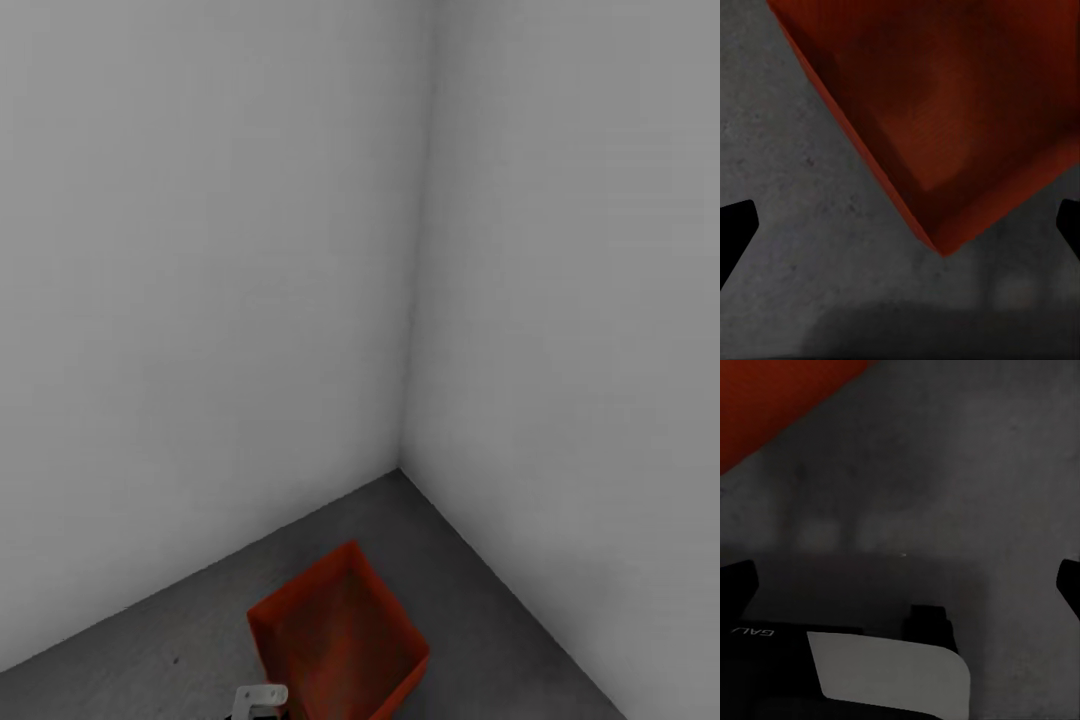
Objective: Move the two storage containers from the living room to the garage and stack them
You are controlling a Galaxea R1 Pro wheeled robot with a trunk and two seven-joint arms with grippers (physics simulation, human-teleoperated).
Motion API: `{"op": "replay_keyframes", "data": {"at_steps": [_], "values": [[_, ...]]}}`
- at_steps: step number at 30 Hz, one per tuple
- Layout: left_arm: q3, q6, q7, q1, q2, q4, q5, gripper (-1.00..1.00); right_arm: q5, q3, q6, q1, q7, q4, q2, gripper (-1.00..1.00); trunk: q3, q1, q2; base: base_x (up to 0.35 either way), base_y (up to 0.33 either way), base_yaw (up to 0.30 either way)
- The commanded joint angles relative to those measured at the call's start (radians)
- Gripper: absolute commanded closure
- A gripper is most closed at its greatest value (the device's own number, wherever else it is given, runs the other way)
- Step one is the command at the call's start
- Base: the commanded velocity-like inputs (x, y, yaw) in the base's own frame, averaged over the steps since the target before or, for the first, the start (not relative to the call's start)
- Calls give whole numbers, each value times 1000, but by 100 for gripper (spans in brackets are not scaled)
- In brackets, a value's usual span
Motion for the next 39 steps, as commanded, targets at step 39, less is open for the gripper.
{"op": "replay_keyframes", "data": {"at_steps": [39], "values": [[-3, -2, 12, 3, 5, 47, 10, -100, 0, 4, 6, 1, 2, -2, 2, -100, -1, 0, -1, -18, 16, -286]]}}
